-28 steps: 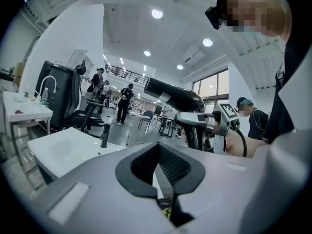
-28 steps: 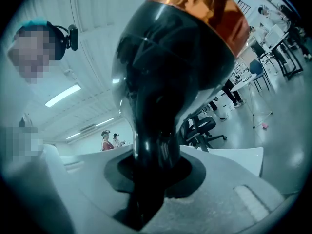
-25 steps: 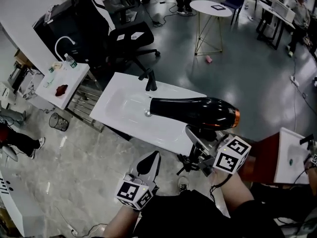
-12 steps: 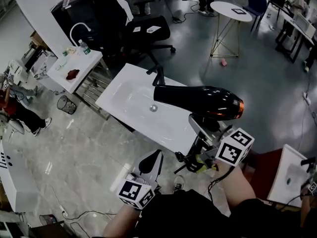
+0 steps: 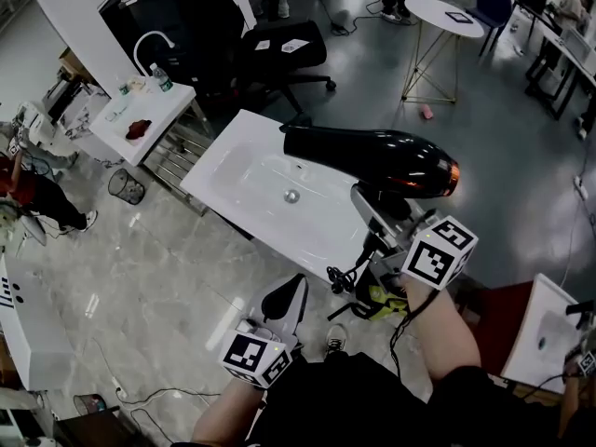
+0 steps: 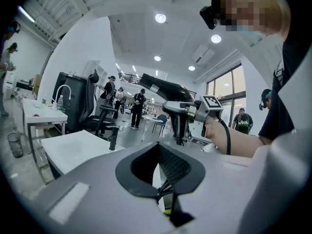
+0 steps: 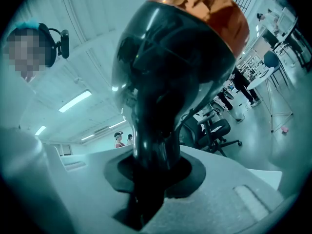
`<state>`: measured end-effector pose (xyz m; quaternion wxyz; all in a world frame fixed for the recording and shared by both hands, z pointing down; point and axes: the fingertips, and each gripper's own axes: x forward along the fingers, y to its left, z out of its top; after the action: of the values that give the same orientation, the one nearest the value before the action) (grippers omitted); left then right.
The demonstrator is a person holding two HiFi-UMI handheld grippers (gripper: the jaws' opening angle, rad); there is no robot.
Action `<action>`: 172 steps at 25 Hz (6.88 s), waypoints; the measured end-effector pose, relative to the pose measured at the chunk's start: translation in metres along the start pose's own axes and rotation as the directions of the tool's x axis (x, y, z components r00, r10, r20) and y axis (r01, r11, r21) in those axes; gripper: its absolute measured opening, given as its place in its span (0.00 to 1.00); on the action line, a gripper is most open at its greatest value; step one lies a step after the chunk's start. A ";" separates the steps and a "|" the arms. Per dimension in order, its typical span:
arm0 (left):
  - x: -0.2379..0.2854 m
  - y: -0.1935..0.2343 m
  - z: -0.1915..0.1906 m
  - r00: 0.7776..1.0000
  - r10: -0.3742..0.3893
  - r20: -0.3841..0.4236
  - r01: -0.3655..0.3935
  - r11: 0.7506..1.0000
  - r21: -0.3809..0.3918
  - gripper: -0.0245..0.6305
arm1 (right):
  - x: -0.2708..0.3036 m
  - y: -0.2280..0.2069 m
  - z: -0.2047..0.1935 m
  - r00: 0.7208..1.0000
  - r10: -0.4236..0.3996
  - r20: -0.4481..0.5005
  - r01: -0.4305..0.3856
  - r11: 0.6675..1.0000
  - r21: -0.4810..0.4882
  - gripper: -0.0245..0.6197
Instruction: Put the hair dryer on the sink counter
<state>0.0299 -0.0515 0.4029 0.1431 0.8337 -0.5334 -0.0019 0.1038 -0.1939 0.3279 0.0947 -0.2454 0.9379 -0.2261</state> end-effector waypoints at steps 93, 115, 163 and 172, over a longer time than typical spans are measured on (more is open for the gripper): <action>0.094 0.134 -0.059 0.982 -0.132 -0.135 0.118 0.987 -0.110 0.04 | 0.120 -0.306 -0.253 0.833 -0.425 -0.354 0.553 0.628 0.547 0.17; 0.083 0.123 -0.062 0.981 -0.141 -0.132 0.123 0.983 -0.133 0.04 | 0.116 -0.298 -0.266 0.826 -0.401 -0.397 0.564 0.614 0.552 0.31; 0.071 0.112 -0.059 0.966 -0.237 -0.107 0.219 0.963 -0.154 0.04 | 0.067 -0.308 -0.245 0.506 -0.638 -0.580 0.861 0.408 0.302 0.53; 0.069 0.112 -0.064 0.963 -0.248 -0.109 0.231 0.962 -0.147 0.04 | 0.064 -0.307 -0.242 0.547 -0.625 -0.557 0.836 0.451 0.314 0.53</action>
<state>-0.0296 -0.1414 0.5010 0.2306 0.8792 -0.4169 -0.0017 0.1066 -0.3730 0.6813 -0.1229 -0.5472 0.6249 -0.5431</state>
